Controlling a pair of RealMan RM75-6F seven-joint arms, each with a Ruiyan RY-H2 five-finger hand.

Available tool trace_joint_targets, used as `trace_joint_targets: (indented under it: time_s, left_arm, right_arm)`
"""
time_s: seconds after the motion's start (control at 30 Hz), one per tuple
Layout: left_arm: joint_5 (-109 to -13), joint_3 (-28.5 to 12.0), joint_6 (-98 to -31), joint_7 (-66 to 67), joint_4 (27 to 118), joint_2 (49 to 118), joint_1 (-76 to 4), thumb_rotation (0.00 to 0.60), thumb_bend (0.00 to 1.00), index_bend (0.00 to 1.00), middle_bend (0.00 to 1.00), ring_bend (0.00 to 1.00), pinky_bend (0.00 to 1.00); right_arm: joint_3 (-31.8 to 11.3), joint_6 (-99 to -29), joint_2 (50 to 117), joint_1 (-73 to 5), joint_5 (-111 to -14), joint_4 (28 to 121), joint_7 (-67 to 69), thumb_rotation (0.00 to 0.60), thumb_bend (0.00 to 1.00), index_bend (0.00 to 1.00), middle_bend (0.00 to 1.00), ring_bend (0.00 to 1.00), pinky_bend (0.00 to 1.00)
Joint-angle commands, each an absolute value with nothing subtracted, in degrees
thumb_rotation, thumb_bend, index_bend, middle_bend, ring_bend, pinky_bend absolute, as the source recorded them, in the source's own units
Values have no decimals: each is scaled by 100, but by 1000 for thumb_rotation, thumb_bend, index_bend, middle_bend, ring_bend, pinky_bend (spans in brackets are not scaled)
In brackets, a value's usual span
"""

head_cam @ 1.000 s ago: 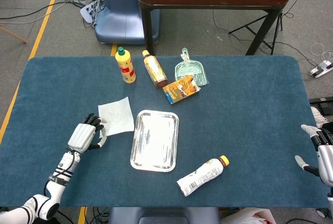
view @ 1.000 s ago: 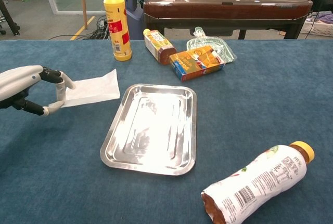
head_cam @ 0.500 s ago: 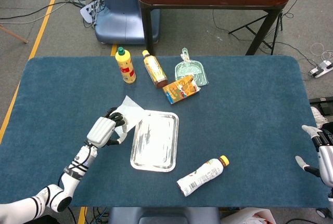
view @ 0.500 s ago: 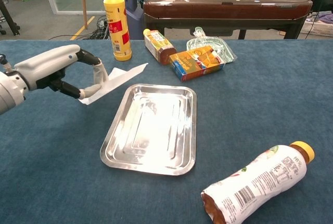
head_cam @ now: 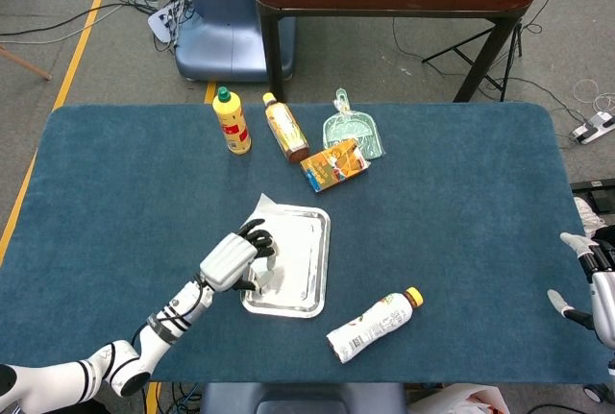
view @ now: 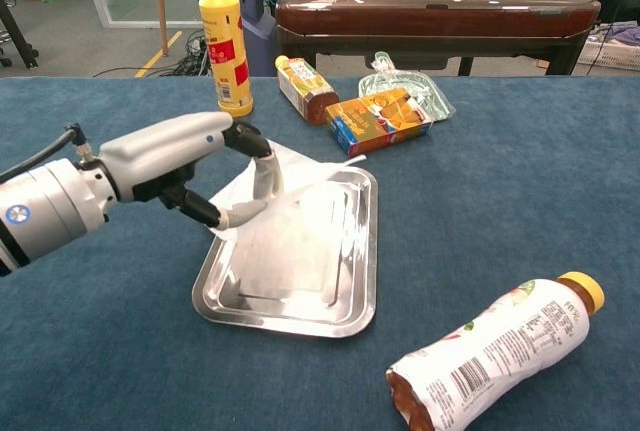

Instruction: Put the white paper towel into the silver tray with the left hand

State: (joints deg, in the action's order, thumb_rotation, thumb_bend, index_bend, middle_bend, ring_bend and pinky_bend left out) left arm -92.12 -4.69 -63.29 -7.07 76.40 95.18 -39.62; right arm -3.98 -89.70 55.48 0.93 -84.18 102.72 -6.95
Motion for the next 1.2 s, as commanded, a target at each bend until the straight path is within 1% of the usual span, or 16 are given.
trace_joint_targets:
  time_s: [0.03,0.23,0.43,0.7,0.97,1.2]
  left_arm:
    - [-9402,-300,-6330,-739,7695,9572,-4013,600,394,574,423,255,71]
    - [-9701,10,-6321,-836,7568,9650,-4071,600,394,568,422,255,71]
    - [-9868,159,-6353,-755,7188,9700,-4114,600,394,567,422,255,71]
    - [-9815,201,-6449,-714,6893,9662,-4059,600,394,561,422,255,72]
    - [-9657,167,-6411,-510,6853,9619,-4019,600,394,562,422,255,71]
    - [-9544,211,-6343,-206,7117,9534,-3945,600,394,568,422,255,72]
  right_arm:
    - [-396,-8984,5544,107,-8413,10276,-697,600,185,202,234,178,280]
    - [-392,-9032,5544,140,-8427,10278,-685,600,184,202,234,178,280]
    - [-387,-9067,5549,172,-8430,10278,-676,600,185,202,234,178,280]
    - [-386,-9067,5570,171,-8457,10287,-696,600,185,202,234,178,280]
    - [-404,-9027,5577,134,-8472,10317,-742,600,185,202,234,178,280]
    - [-406,-9000,5584,123,-8461,10317,-745,600,185,202,234,178,280]
